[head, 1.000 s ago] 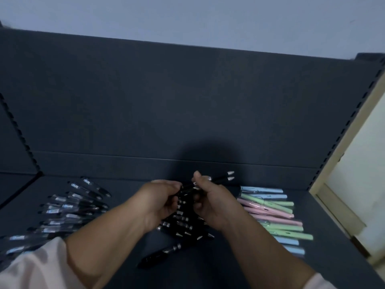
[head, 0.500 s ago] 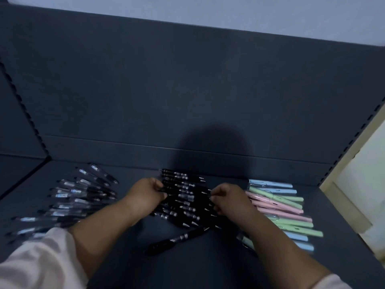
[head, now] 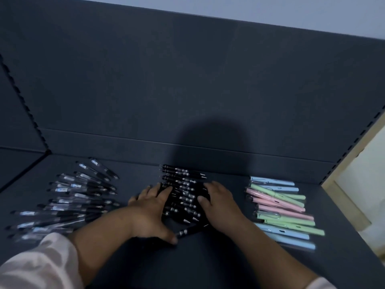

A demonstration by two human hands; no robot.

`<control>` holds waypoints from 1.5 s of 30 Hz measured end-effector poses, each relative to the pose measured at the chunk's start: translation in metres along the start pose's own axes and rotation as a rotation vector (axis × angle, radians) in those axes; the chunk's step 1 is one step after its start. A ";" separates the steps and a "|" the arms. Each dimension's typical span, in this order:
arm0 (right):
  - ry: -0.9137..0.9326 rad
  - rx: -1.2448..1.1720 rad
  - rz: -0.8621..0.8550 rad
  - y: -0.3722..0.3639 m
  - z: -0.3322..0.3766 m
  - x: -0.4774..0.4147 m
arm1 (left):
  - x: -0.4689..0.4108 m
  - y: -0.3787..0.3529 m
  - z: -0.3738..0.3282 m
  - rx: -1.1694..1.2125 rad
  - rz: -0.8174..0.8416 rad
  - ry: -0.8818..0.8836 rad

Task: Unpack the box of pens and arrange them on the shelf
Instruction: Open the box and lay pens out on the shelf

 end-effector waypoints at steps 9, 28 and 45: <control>0.028 0.061 0.026 -0.019 0.007 0.003 | -0.006 0.000 0.005 0.088 -0.153 -0.023; 0.313 0.154 -0.061 -0.006 0.088 0.020 | 0.049 0.036 0.041 -0.109 -0.423 0.022; 0.809 0.088 -0.016 -0.085 0.353 0.152 | 0.302 0.080 0.262 -0.210 -0.633 0.467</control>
Point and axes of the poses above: each hand's wrist, its own x-axis away from the middle knuckle, its own y-axis out of the back of the hand, z = x × y, the point moved 5 cm from there along -x, towards the middle knuckle, and after that the axes turned 15 degrees about -z, right-handed, at the moved point
